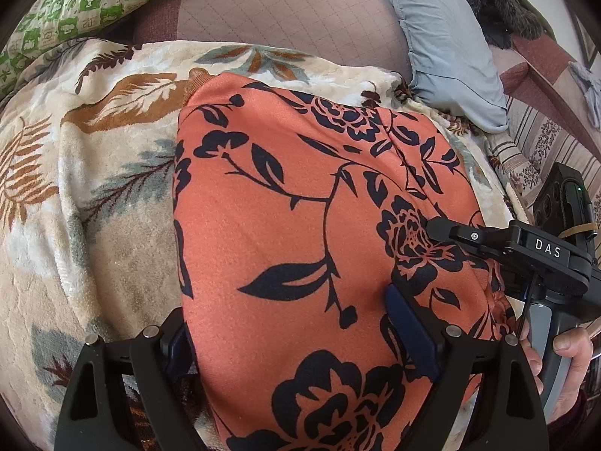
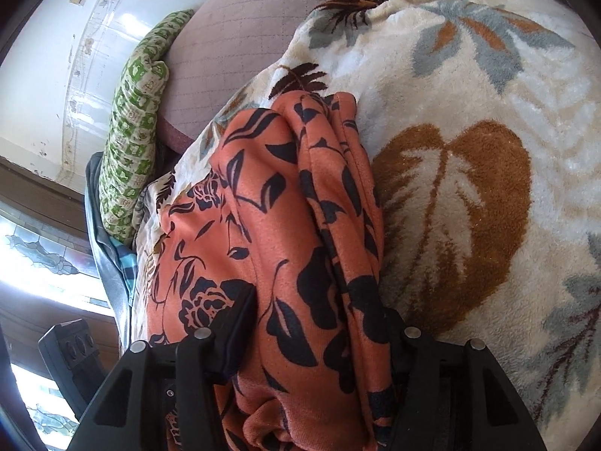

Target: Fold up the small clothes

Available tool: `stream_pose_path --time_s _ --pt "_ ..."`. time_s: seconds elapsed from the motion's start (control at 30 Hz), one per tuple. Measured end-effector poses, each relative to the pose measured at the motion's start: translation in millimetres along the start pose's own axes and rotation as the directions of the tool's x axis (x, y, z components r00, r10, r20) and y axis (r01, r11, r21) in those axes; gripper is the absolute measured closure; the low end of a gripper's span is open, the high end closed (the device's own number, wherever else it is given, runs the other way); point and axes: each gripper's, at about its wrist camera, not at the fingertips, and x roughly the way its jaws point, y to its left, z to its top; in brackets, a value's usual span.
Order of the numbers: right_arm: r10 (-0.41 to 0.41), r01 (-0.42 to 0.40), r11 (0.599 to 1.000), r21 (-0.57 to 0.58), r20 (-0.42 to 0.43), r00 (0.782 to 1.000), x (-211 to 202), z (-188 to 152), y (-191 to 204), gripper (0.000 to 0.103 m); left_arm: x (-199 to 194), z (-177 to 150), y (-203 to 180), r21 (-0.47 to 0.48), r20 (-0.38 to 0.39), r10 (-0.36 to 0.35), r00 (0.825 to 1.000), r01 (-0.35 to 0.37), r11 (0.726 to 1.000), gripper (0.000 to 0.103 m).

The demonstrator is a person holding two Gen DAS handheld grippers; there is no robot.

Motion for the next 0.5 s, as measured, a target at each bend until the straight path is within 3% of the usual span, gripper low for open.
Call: stream_pose_path --time_s 0.27,0.37,0.5 --pt "-0.006 0.006 1.0 -0.006 0.005 1.0 0 0 0 0.046 -1 1 0 -0.001 0.008 0.003 1.0 -0.003 1.0 0.015" --pt "-0.008 0.008 1.0 -0.014 0.012 1.0 -2 -1 6 0.046 -6 1 2 -0.014 0.027 0.001 1.0 -0.001 1.0 0.025" --pt "-0.017 0.019 0.999 -0.048 0.033 0.999 -9 -2 19 0.055 -14 2 5 -0.022 0.055 0.003 0.998 -0.002 1.0 0.047"
